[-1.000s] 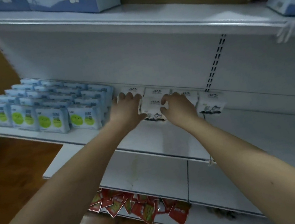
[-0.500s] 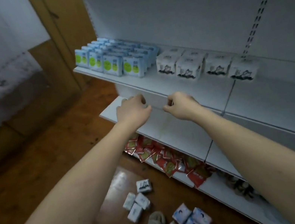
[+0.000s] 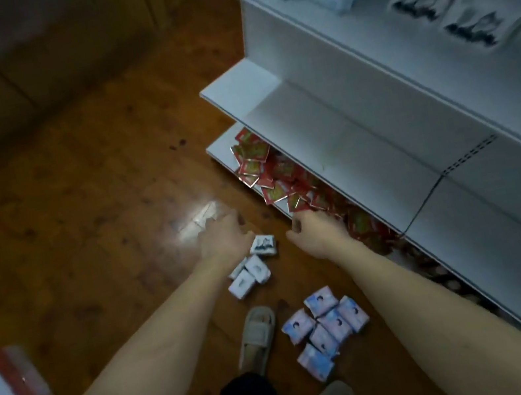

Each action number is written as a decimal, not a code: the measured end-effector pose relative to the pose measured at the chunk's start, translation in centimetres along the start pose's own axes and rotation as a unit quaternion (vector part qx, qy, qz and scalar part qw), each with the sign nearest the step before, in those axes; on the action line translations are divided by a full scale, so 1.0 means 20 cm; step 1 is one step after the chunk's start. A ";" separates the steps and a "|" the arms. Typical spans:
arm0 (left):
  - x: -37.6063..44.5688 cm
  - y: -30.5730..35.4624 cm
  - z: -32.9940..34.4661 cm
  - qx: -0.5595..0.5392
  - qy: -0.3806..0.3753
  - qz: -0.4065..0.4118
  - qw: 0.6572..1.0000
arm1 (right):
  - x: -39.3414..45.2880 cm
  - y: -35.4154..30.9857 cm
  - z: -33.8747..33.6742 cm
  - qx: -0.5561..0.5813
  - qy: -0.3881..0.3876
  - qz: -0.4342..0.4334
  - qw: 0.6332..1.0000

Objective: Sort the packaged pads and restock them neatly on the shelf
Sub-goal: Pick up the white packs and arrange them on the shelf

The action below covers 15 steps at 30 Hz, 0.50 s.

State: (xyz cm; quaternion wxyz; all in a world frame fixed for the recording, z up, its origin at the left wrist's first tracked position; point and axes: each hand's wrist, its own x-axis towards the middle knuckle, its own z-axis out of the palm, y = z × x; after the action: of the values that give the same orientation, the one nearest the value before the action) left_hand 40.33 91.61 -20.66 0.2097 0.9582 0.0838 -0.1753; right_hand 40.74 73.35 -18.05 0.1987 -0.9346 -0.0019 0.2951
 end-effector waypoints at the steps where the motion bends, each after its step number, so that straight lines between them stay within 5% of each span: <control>1: 0.04 -0.07 0.06 0.006 -0.022 -0.009 1.000 | 0.05 0.01 0.08 0.001 -0.018 0.015 1.000; 6: 0.23 -0.33 0.35 0.034 -0.102 -0.066 0.992 | 0.33 0.10 0.44 -0.037 -0.131 0.060 0.989; 15: 0.45 -0.75 1.14 -0.010 -0.174 -0.156 0.972 | 1.00 0.38 1.14 -0.113 -0.220 0.018 0.969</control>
State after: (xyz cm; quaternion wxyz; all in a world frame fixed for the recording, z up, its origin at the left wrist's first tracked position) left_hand 38.25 95.99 -49.01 0.2010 0.8859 0.1968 -0.3688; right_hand 43.75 77.28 -48.98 0.0806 -0.8629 -0.0619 0.4951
